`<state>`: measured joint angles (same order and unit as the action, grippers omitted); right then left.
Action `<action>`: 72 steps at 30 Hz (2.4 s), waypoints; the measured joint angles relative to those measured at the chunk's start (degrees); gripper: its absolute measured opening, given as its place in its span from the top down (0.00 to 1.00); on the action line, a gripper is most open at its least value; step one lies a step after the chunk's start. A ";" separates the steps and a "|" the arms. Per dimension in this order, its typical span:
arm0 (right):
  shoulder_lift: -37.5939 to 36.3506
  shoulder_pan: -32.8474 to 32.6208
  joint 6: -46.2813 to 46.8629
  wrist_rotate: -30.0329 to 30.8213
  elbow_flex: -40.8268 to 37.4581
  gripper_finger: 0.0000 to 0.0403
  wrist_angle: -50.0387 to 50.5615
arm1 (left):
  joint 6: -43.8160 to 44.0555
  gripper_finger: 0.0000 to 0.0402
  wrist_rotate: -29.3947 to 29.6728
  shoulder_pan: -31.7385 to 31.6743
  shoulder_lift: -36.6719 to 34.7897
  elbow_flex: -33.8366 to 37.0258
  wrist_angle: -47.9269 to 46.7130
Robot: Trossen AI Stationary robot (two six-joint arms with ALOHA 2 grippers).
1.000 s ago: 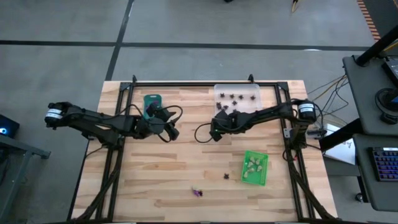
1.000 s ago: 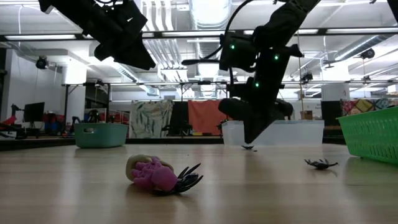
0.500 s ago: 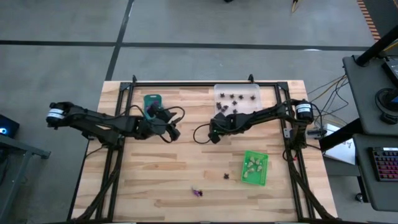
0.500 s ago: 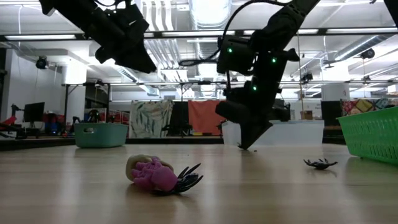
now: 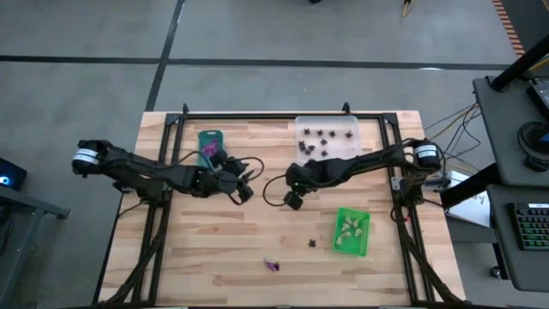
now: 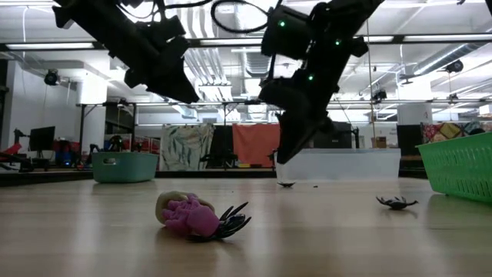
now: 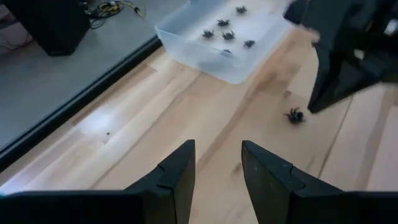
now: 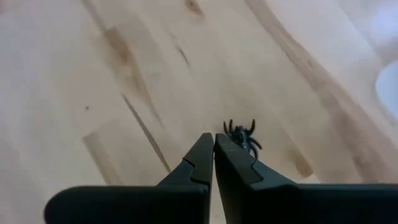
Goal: Sort Halloween decoration
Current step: Put the black spider toy into the white bin
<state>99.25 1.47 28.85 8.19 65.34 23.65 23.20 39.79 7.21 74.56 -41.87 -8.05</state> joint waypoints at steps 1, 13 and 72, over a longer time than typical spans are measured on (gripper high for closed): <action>-0.73 -0.06 -1.81 -0.26 -0.34 0.98 0.00 | -0.07 0.72 -0.01 0.36 0.72 0.00 0.34; -10.01 -0.08 -29.04 -8.43 -16.66 0.98 -21.80 | -16.97 0.72 -14.16 4.28 12.87 0.00 17.34; -32.23 0.59 -32.46 -8.44 -29.13 0.98 -34.17 | -32.53 0.34 -49.41 -16.53 49.79 -10.84 55.30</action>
<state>67.02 2.07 -3.61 -0.25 36.21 -10.52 -9.32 -9.62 -9.32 124.35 -52.71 47.24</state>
